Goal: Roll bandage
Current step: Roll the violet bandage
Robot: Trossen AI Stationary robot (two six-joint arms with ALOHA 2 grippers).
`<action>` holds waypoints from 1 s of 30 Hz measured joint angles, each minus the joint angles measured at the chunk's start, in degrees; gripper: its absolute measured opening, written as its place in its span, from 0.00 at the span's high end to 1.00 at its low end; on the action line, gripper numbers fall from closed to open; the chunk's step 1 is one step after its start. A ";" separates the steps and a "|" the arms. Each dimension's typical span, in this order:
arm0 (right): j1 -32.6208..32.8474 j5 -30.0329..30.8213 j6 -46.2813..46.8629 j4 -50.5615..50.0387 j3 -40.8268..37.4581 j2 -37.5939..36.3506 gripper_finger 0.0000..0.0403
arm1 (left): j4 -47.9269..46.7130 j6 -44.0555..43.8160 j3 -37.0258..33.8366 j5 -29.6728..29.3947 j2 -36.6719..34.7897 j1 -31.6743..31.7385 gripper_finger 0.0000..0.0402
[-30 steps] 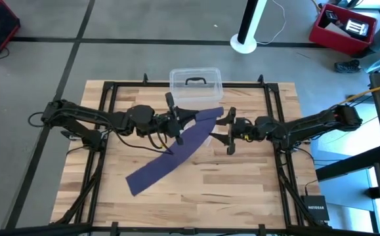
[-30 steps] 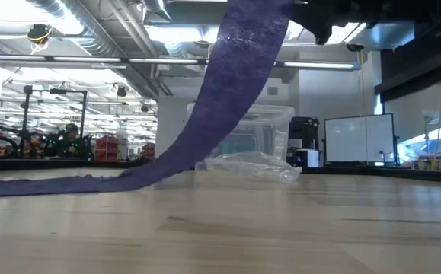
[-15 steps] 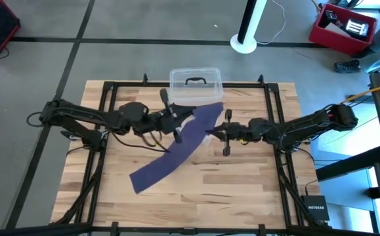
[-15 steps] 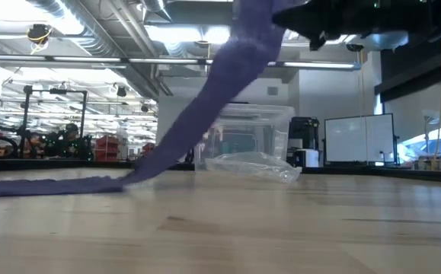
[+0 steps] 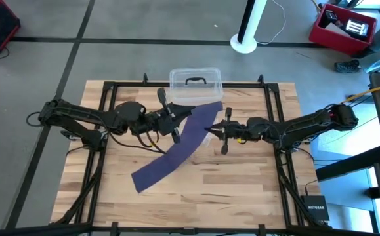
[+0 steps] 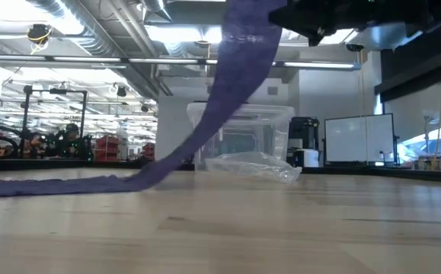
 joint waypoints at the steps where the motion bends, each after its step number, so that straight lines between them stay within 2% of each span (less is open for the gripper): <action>1: 0.00 -0.17 0.39 -1.94 1.00 -0.56 0.86 | -0.04 0.29 0.00 -0.03 -0.19 -0.11 0.98; 4: 0.00 -0.65 0.65 -10.86 4.83 -3.20 0.73 | -0.40 -0.33 0.00 -0.01 -0.98 -0.19 0.98; 7: 0.02 -0.61 1.24 -28.88 9.20 -7.30 0.61 | 0.02 0.01 0.04 -0.14 -1.79 -0.46 0.98; 11: 0.02 -0.52 6.51 -50.04 14.74 -11.86 0.48 | 1.11 1.67 1.72 -0.21 -2.02 -0.46 0.98; 14: 0.01 -0.54 8.89 -53.56 14.42 -13.84 0.43 | 0.70 1.86 4.27 -0.20 -2.14 -0.46 0.98; 16: 0.02 -0.78 9.06 -50.65 11.29 -14.71 0.42 | 0.80 3.04 5.41 -0.19 -2.18 -0.44 0.97; 18: 0.02 -1.94 9.68 -41.87 6.75 -14.76 0.43 | 0.48 3.42 5.97 -0.44 -2.15 -0.39 0.97; 22: 0.02 -4.58 13.82 -15.73 -3.73 -10.41 0.46 | -1.49 4.26 6.16 -1.96 -2.14 0.36 0.97; 25: 0.07 -7.70 17.98 -2.31 -7.08 -5.15 0.47 | -4.51 3.94 6.16 -3.58 -2.13 1.84 0.97; 30: 0.07 -6.27 22.39 2.71 -5.46 3.13 0.49 | -7.33 2.24 6.14 -3.84 -2.09 4.32 0.97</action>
